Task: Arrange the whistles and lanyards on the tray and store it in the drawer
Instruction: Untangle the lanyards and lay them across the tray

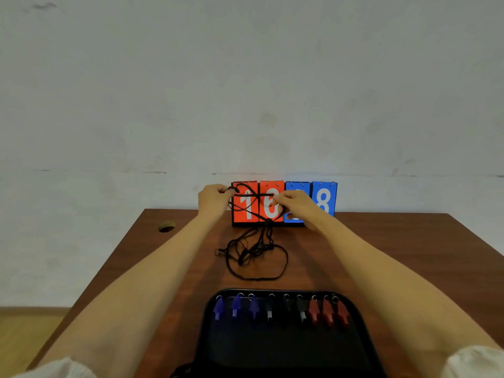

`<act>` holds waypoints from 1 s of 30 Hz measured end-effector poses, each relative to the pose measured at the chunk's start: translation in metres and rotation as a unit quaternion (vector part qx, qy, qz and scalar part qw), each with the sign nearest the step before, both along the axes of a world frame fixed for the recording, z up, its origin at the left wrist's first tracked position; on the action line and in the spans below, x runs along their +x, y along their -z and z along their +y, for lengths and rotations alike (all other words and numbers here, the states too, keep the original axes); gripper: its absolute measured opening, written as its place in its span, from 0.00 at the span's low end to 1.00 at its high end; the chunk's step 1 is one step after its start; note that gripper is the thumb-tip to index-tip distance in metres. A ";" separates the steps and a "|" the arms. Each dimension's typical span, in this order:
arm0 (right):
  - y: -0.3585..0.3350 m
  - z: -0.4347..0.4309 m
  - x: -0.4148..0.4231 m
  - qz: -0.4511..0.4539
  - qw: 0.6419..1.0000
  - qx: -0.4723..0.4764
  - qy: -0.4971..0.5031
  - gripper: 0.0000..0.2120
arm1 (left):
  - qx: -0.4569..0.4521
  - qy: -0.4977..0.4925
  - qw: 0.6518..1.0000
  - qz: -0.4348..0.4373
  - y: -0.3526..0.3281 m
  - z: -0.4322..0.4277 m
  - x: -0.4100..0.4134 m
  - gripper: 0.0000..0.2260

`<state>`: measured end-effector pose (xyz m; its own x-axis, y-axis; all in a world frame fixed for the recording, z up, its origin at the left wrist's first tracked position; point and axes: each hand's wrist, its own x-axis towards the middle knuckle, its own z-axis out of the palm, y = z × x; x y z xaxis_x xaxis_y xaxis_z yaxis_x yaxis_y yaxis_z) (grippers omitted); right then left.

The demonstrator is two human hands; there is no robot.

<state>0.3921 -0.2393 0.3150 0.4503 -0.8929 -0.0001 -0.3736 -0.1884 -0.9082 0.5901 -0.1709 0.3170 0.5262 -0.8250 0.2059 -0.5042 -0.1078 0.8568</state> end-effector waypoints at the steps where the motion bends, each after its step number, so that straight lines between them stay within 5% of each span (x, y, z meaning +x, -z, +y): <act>1: -0.001 -0.002 -0.001 -0.034 0.999 0.032 -0.006 0.12 | 0.026 0.023 0.999 0.004 0.005 -0.001 -0.004 0.08; 10: -0.011 -0.005 0.004 -0.127 0.990 0.062 -0.023 0.11 | 0.130 0.233 0.962 0.051 0.041 -0.001 -0.056 0.38; 18: -0.035 -0.012 -0.002 -0.130 0.991 0.032 -0.022 0.10 | 0.070 0.177 0.982 0.015 0.064 -0.009 -0.052 0.29; 23: -0.032 -0.025 -0.013 0.065 0.990 -0.123 0.019 0.11 | 0.027 0.122 0.987 0.097 0.062 -0.008 -0.030 0.20; 27: -0.014 -0.025 -0.022 0.292 0.932 -0.200 -0.080 0.13 | -0.007 0.089 0.990 0.107 0.047 -0.008 -0.017 0.16; 30: -0.006 -0.018 -0.024 0.342 0.910 -0.190 -0.139 0.17 | -0.027 0.089 0.990 0.109 0.035 -0.010 -0.017 0.14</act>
